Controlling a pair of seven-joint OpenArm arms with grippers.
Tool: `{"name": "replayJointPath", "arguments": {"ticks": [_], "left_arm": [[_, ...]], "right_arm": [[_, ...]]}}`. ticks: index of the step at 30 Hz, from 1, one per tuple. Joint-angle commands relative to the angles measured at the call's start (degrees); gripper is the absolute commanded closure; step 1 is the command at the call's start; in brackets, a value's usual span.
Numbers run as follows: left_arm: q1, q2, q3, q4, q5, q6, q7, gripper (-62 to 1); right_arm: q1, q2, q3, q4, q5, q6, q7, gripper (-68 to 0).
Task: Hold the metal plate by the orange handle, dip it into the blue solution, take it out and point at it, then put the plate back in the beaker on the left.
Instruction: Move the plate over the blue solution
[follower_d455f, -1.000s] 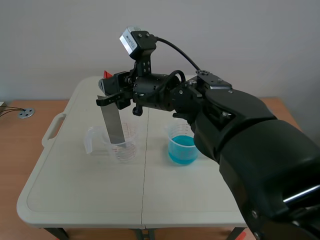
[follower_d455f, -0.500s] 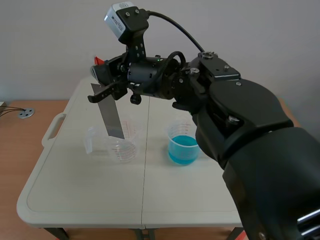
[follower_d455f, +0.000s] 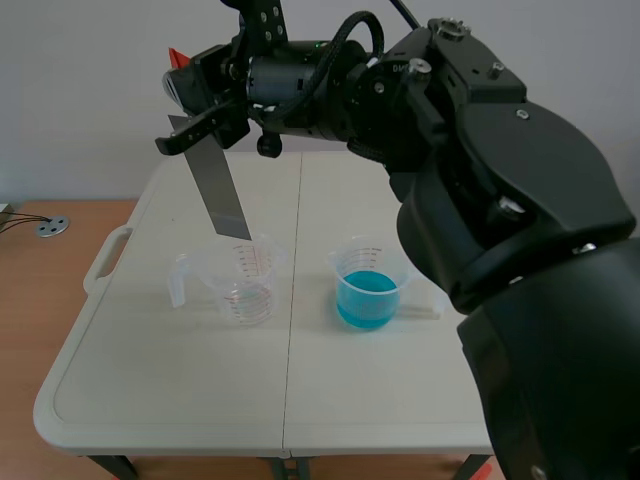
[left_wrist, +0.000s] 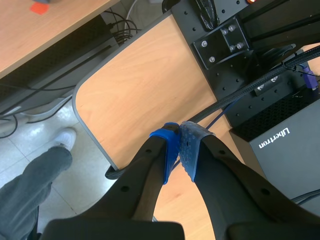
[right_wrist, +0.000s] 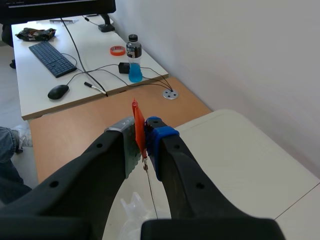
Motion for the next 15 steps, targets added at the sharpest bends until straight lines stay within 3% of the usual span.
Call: {"name": "replayJointPath", "arguments": {"ticks": [1,15], "left_arm": [[0.4,0.0,0.4,0.6,-0.2,-0.1,-0.6,-2.1],[0.5,0.0,0.4,2.5,-0.2,-0.1,-0.3,-2.1]], "right_arm": [[0.4,0.0,0.2,2.1,1.4,0.0,-0.7,-1.5],[-1.0,0.0,6.3,11.5,10.4,-1.1,-12.5,-1.5]]}}
